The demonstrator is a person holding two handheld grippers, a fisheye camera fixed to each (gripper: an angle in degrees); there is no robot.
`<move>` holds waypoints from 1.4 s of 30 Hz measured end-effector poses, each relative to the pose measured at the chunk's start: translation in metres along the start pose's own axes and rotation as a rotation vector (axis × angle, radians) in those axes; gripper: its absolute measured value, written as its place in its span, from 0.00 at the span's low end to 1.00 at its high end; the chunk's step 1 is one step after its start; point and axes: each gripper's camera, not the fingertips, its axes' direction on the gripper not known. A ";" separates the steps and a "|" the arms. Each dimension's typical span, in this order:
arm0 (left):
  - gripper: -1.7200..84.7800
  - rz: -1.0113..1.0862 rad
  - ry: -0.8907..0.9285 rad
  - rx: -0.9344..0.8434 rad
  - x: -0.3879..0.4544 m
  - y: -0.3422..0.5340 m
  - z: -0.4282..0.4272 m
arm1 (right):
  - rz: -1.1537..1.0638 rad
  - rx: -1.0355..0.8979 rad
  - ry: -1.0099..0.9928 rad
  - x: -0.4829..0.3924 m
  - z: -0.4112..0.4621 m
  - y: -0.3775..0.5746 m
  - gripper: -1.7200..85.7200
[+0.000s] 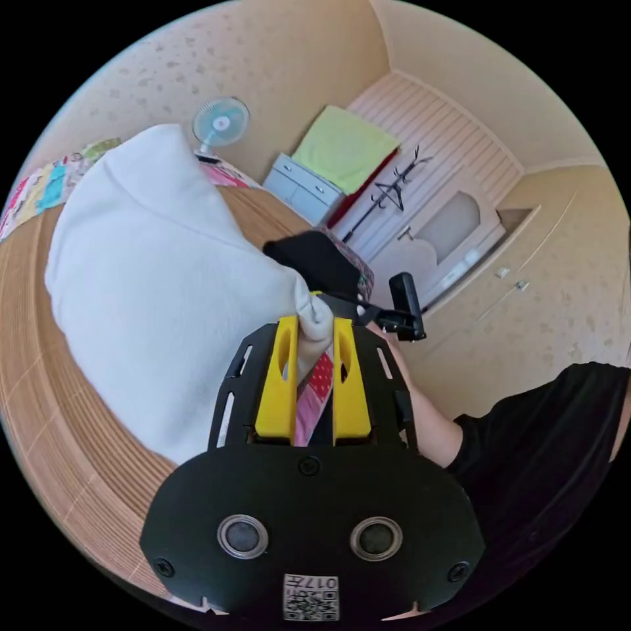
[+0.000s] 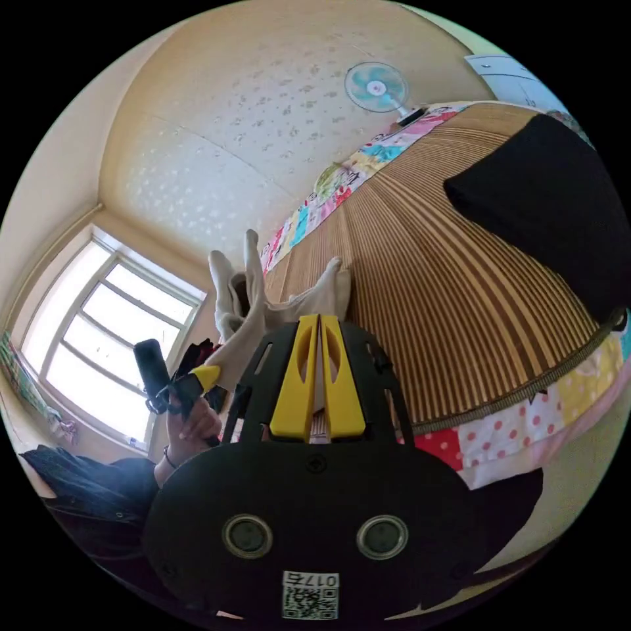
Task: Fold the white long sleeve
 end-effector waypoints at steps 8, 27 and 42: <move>0.14 -0.264 -0.125 0.387 -0.024 0.066 -0.087 | -0.007 -0.176 -0.274 0.055 -0.001 -0.042 0.22; 0.20 -0.565 0.060 0.320 -0.107 0.104 -0.143 | 0.027 -0.626 -0.584 0.009 0.110 -0.008 0.20; 0.20 -0.640 -0.714 0.475 -0.026 0.142 -0.623 | -0.338 -0.766 -0.559 -0.429 0.369 0.078 0.19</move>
